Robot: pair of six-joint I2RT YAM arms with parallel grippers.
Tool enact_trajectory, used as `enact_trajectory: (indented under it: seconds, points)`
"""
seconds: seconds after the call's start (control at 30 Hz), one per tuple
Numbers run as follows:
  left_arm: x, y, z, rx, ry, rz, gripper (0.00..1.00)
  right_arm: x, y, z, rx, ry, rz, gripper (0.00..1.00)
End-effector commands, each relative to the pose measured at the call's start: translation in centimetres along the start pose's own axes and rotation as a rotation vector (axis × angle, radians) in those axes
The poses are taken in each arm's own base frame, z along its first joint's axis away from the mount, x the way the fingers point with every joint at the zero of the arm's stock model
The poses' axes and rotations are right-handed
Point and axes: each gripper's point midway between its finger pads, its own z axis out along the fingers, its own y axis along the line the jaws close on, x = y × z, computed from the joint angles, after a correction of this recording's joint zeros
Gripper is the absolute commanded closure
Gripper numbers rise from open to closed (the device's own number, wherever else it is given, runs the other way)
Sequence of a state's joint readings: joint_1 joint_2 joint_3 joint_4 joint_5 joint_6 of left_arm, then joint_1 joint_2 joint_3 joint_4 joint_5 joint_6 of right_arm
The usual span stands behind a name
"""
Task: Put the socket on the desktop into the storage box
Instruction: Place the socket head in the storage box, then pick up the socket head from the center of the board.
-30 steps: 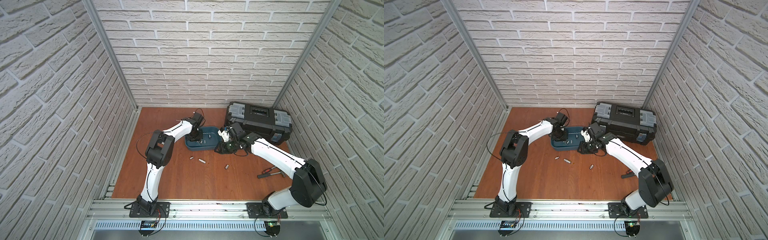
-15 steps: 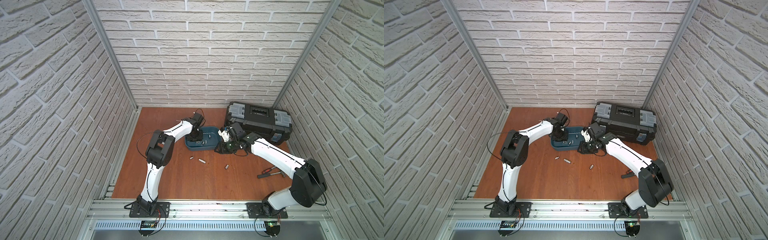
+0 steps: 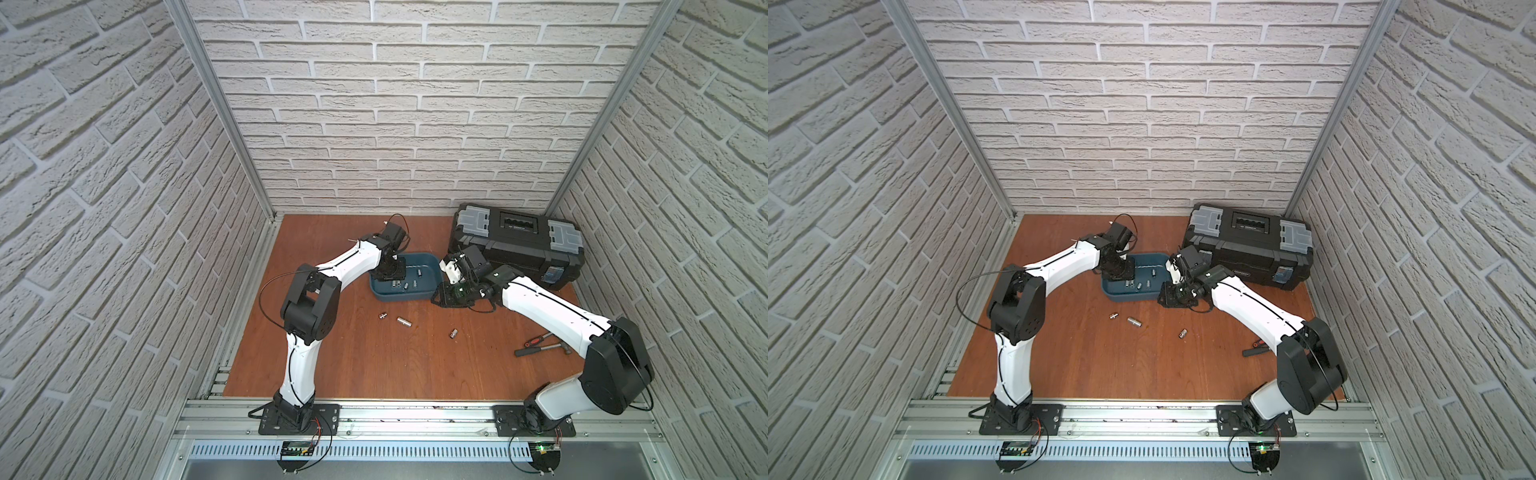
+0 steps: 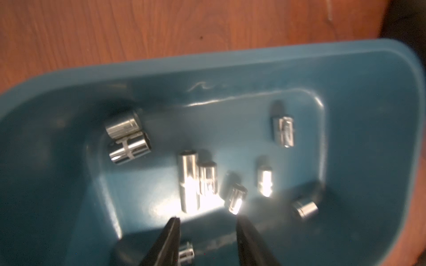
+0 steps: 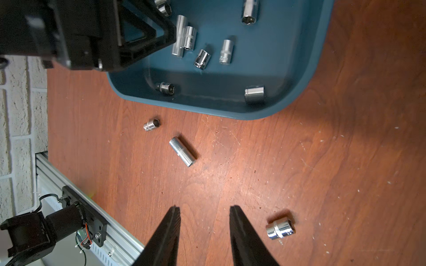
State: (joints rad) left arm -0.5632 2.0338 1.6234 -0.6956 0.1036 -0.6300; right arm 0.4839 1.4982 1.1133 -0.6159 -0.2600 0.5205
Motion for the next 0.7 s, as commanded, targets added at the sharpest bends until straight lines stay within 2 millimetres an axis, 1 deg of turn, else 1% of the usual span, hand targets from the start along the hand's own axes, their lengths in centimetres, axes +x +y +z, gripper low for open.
enact_trajectory:
  seconds: [0.0,0.17,0.37,0.53,0.67]
  points:
    - [0.2,-1.7,-2.0,0.066,-0.032,0.048,0.54,0.2,-1.0,-0.7,0.043,-0.016,0.036,0.58]
    - [1.7,-2.8,-3.1,0.098,-0.034,0.080,0.54,0.9,-2.1,-1.1,0.086,-0.025,0.068,0.58]
    - [4.1,-3.9,-3.6,0.136,-0.028,0.107,0.53,2.0,-3.3,-1.6,0.129,-0.031,0.107,0.58]
    - [6.0,-4.4,-4.0,0.158,-0.019,0.126,0.52,3.1,-4.4,-1.9,0.166,-0.030,0.143,0.57]
    - [7.5,-4.7,-4.4,0.180,-0.013,0.142,0.49,3.9,-5.1,-2.3,0.196,-0.028,0.163,0.56]
